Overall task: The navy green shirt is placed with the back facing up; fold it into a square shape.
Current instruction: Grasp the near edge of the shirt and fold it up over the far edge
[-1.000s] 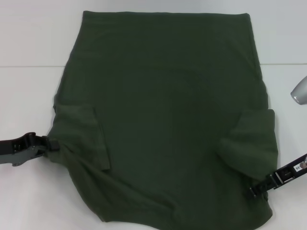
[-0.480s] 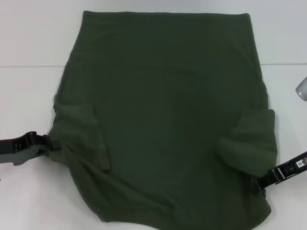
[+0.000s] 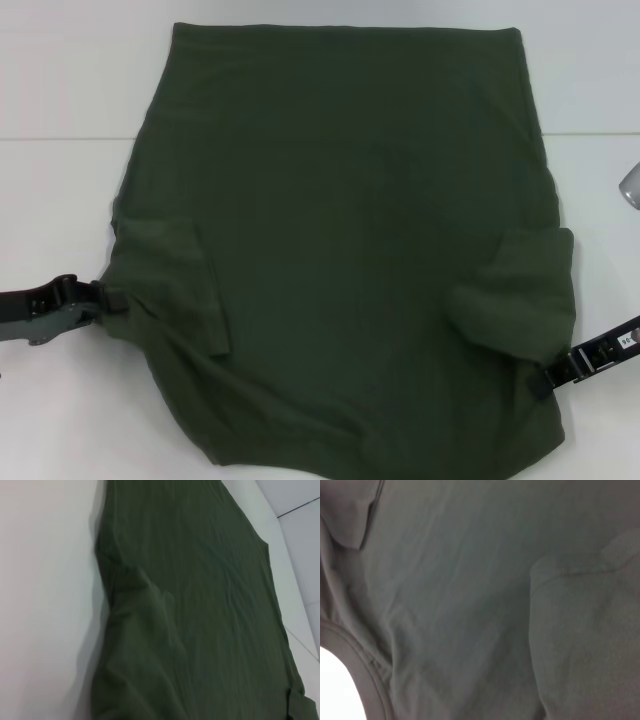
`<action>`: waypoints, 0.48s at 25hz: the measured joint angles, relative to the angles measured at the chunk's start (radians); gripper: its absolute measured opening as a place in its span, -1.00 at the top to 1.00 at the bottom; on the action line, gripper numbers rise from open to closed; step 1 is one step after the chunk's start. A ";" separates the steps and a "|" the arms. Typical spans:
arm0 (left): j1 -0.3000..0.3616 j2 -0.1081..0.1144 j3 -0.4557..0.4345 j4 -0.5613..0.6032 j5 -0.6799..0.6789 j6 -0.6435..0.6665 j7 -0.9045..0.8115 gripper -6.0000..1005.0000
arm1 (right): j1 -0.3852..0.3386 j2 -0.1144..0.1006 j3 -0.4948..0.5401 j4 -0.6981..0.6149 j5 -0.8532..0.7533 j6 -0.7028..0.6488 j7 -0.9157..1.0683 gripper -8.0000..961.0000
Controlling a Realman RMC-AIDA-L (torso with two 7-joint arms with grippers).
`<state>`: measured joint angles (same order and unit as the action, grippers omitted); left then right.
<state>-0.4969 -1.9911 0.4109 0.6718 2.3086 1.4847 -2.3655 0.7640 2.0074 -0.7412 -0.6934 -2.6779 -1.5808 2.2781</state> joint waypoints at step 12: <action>0.012 0.040 0.036 0.025 0.054 0.134 0.025 0.94 | -0.048 -0.041 0.019 0.005 0.100 -0.046 -0.034 0.86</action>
<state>-0.4844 -1.9514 0.4466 0.6965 2.3624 1.6190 -2.3409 0.7162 1.9663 -0.7225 -0.6881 -2.5781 -1.6271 2.2443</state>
